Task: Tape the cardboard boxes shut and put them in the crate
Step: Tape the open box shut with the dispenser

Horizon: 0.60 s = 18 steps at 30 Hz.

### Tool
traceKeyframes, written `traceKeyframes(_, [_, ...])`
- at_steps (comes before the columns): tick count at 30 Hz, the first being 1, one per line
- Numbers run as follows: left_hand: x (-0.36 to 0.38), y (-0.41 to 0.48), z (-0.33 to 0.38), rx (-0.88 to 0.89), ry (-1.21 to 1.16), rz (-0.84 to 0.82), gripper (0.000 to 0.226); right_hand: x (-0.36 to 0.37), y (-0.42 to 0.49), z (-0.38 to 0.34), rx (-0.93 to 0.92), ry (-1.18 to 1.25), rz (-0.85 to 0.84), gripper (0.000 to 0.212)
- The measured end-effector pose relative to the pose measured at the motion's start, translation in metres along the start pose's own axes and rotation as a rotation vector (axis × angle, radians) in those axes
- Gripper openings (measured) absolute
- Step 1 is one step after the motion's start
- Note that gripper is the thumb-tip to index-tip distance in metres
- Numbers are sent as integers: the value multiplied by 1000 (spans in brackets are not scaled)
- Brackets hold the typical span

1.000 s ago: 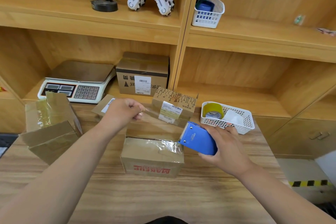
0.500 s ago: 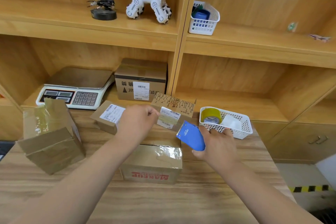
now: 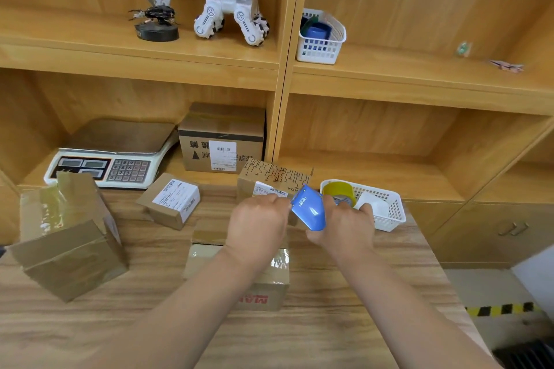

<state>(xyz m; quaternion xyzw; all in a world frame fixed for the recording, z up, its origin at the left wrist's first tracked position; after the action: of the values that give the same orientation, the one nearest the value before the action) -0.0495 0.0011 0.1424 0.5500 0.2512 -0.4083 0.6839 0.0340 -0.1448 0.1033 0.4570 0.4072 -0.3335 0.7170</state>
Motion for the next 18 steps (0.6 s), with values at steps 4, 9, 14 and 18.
traceKeyframes(4, [5,0,1,55,33,74,30,7,1,2,19,8,-16,61])
traceKeyframes(9, [13,-2,1,68,63,107,29,15,2,4,32,38,18,65])
traceKeyframes(14, [15,-3,4,72,61,166,27,25,6,8,45,42,-46,59])
traceKeyframes(18, [12,-3,0,19,-75,194,21,42,5,32,13,-99,-244,73])
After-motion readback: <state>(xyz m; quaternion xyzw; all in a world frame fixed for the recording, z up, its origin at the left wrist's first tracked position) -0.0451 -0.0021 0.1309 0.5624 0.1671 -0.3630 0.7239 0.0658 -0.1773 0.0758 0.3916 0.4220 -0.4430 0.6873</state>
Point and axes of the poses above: each hand's wrist, its own y-axis towards the middle knuckle, its own x-axis out of the palm, z = x × y, the point moved 1 cm from there along y, towards the middle knuckle, and after that the axes turned 12 degrees about -y, right-handed, at the moved point
